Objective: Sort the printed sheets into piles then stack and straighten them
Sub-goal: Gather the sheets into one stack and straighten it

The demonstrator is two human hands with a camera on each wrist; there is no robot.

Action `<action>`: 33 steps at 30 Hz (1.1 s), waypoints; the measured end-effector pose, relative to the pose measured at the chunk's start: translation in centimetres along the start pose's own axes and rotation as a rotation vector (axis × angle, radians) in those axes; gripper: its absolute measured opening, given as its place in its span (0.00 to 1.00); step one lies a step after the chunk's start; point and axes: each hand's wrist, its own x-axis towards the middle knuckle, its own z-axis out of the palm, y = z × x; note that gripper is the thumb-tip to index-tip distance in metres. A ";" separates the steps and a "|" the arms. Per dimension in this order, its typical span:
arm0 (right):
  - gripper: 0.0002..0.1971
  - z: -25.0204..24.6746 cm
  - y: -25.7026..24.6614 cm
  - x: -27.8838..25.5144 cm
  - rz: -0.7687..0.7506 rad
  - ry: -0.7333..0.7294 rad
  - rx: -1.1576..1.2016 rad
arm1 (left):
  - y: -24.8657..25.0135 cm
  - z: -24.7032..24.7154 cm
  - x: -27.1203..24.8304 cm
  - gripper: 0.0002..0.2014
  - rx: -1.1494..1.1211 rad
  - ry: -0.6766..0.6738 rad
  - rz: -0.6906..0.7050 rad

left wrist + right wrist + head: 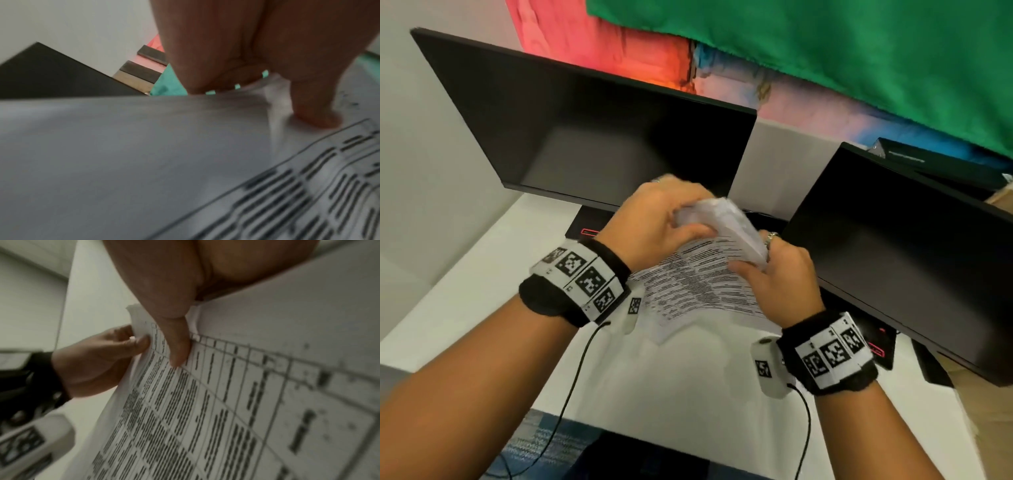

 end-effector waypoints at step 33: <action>0.19 5.1 11.2 -6.1 0.500 0.235 0.696 | -6.9 10.7 -10.8 0.18 -0.570 0.088 -0.779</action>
